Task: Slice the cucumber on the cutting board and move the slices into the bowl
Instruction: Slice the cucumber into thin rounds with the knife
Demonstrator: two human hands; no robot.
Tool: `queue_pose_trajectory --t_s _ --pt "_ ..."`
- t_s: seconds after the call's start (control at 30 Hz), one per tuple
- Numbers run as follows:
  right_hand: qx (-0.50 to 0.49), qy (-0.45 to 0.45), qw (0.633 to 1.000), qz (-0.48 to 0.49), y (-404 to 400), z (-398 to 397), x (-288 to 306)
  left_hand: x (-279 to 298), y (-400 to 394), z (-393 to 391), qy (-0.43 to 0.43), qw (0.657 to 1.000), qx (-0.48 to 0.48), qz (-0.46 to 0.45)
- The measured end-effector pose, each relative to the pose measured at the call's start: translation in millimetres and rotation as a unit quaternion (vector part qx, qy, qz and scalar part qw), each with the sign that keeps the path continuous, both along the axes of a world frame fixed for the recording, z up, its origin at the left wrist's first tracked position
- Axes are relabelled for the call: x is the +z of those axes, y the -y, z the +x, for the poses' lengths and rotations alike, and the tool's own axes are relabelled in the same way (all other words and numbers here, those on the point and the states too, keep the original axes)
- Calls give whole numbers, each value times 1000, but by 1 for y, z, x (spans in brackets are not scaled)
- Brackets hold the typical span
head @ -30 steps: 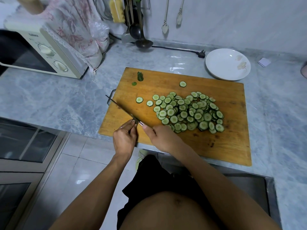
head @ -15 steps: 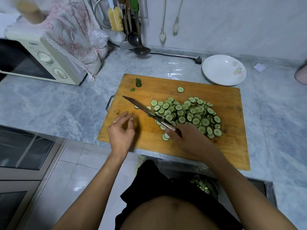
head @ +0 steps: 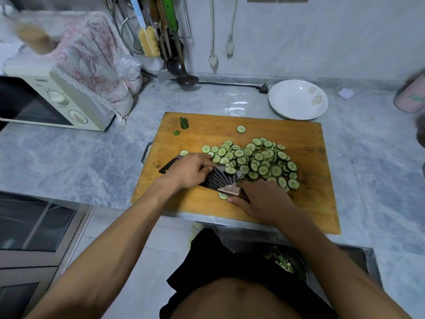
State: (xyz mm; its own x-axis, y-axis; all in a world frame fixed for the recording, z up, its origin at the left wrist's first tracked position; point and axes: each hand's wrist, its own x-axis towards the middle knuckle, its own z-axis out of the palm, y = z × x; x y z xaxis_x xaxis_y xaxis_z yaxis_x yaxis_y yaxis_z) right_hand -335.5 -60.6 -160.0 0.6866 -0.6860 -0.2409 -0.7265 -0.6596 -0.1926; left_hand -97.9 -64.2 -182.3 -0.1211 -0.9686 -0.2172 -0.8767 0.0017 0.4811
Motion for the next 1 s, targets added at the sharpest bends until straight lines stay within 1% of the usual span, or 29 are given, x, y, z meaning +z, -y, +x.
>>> queue_pose_trajectory --t_s 0.03,0.07,0.13,0.2,0.27,0.4,0.47,0.6,0.63,0.7,0.77,0.87,0.9,0.93,1.0 --pt "0 0 1000 4 -1 -1 0 0 4 0 -1 1000 2 -2" --pt "0 0 1000 7 -2 -1 -1 3 5 -1 -9 1000 4 -24" --pt "-6 6 1000 13 -3 -5 -4 9 4 -9 -57 997 -4 -53" --pt "-12 17 1000 14 -2 -9 -4 15 5 -20 -85 996 -30 -28" --pt "-12 26 999 17 0 -10 -2 18 9 -25 -66 997 -43 9" --pt "0 30 1000 -2 0 -9 -1 16 22 -29 -27 996 -65 54" --pt "3 31 999 -6 -1 -10 -3 12 24 -32 -24 997 -46 52" --pt "-4 36 999 1 -3 -18 -5 9 21 -25 -89 993 47 -60" --pt "-9 35 999 7 -3 -21 -5 8 20 -21 -91 991 66 -69" --pt "-17 36 999 10 -3 -26 -4 7 19 -17 -74 994 75 -42" --pt "-17 40 999 -3 -2 -29 -3 6 17 -17 -55 997 56 0" --pt "-10 36 999 -21 -2 -33 -6 4 21 -18 -59 996 38 48" --pt "-11 37 999 -20 -2 -34 -8 5 22 -17 -62 996 43 48" --pt "-15 40 999 -17 -1 -36 -11 6 21 -16 -67 996 58 33" --pt "-33 60 998 2 0 -38 -16 12 13 -15 -98 988 106 -53"
